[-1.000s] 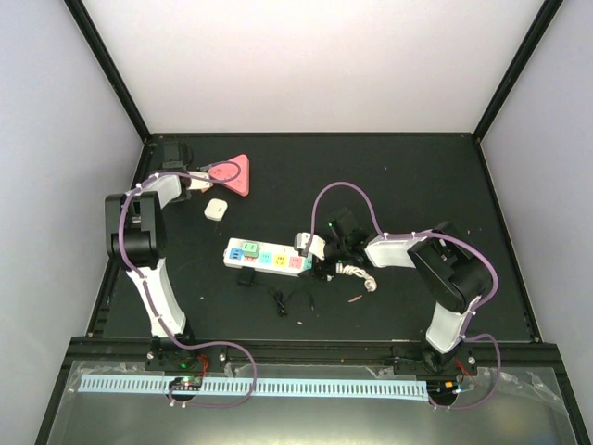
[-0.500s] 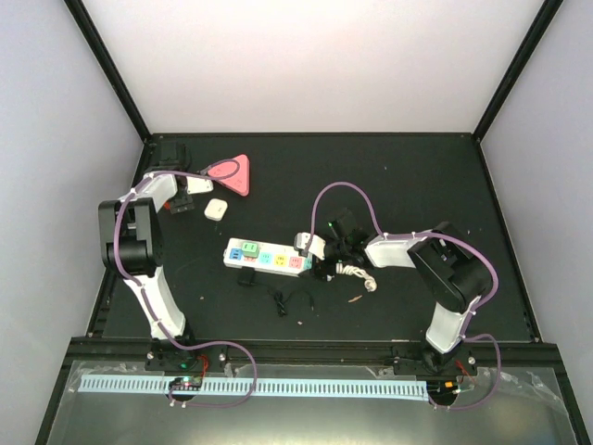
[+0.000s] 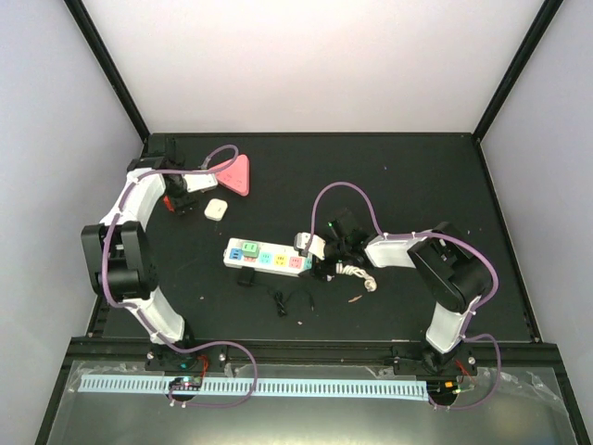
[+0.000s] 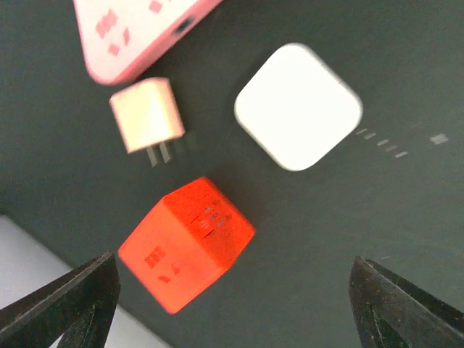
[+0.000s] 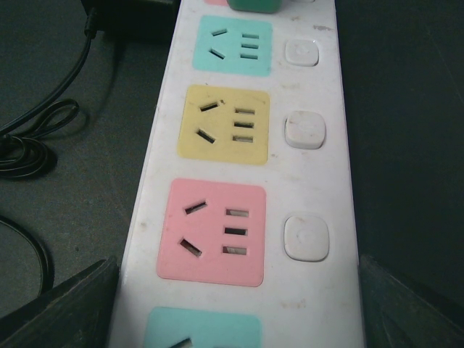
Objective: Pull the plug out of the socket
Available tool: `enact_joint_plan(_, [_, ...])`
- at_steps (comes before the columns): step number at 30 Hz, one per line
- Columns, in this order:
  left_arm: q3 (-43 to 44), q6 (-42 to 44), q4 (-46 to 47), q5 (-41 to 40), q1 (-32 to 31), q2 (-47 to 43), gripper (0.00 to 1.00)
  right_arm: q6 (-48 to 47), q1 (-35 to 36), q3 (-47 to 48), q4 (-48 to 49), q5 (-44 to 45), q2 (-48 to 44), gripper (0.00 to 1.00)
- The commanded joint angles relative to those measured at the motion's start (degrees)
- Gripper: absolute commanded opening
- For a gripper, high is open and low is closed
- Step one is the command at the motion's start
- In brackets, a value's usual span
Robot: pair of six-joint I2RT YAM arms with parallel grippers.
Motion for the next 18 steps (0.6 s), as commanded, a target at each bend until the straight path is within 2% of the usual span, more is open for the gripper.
enact_joint_plan(1, [1.4, 1.8, -10.8, 16.1, 0.3, -4.3, 0.88, 0.4, 0.0, -0.2, -1.4, 2.4, 0.6, 0.24])
enact_joint_plan(9, [-1.6, 12.6, -20.3, 34.5, -0.9, -9.9, 0.84, 0.4, -0.1, -0.4, -1.2, 2.2, 0.6, 0.27])
enact_joint_plan(12, [-3.3, 14.3, -21.3, 36.4, -2.6, -10.6, 0.82, 0.3, -0.1, -0.4, -1.1, 2.2, 0.6, 0.30])
enact_joint_plan(18, [-8.1, 15.8, -19.8, 33.8, -7.7, -10.2, 0.80, 0.1, -0.1, -0.6, -1.1, 2.1, 0.3, 0.38])
